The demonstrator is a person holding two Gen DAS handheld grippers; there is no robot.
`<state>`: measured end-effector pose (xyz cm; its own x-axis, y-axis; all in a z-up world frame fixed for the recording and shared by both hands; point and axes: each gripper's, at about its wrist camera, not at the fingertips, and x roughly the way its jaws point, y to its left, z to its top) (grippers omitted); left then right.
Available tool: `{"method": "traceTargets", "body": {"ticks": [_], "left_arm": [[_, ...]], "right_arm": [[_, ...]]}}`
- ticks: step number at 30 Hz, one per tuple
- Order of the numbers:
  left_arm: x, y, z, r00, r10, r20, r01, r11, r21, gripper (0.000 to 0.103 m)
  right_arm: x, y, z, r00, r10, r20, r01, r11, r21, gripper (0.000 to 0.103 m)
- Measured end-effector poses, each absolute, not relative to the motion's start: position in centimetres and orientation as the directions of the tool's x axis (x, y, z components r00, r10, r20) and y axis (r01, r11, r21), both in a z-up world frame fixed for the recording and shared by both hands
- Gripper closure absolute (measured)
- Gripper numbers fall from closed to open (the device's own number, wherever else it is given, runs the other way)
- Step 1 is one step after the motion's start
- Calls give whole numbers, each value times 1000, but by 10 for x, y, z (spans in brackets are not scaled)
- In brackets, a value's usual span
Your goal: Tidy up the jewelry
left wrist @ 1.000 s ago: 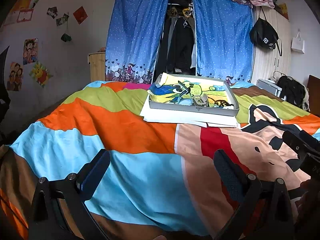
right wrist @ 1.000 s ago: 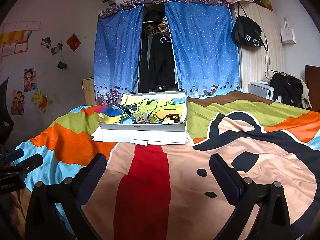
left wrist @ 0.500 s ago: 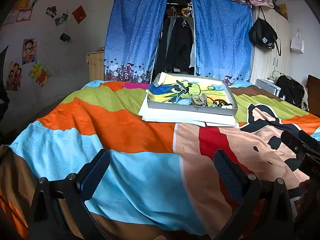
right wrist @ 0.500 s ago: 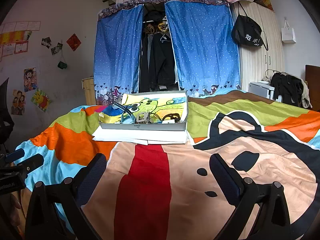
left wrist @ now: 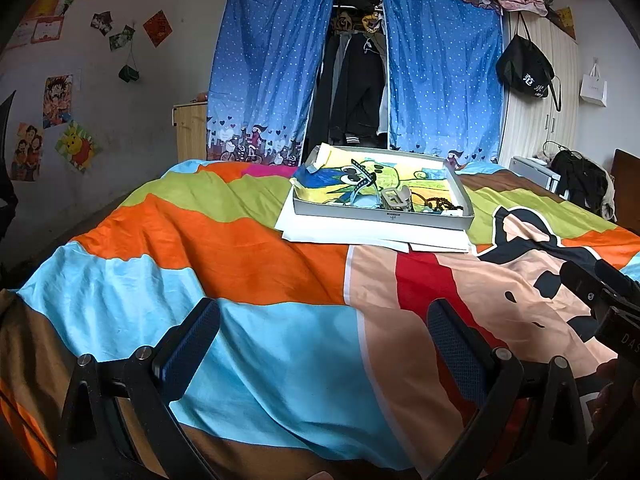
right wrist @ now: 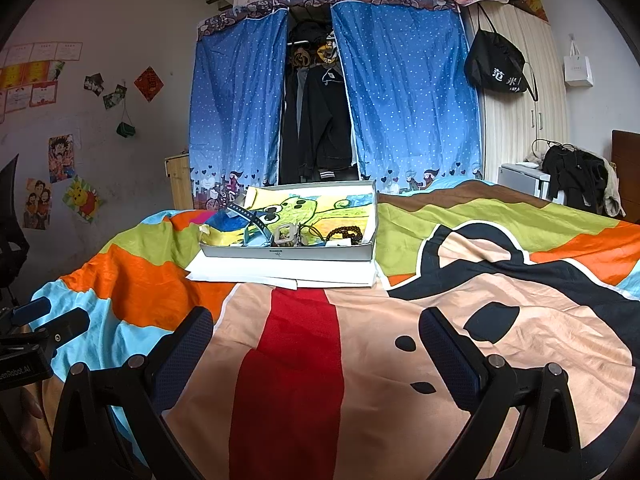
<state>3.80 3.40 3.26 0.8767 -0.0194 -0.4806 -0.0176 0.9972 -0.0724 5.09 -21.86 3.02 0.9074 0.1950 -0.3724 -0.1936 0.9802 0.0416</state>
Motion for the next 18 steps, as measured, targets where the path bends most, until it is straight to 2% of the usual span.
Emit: {"method": "traceTargets", "body": {"ticks": [18], "left_arm": [[38, 34, 33, 875, -24, -484, -15, 997, -77, 2]], "right_arm": [[51, -218, 30, 907, 195, -373, -193, 980, 42, 0]]}}
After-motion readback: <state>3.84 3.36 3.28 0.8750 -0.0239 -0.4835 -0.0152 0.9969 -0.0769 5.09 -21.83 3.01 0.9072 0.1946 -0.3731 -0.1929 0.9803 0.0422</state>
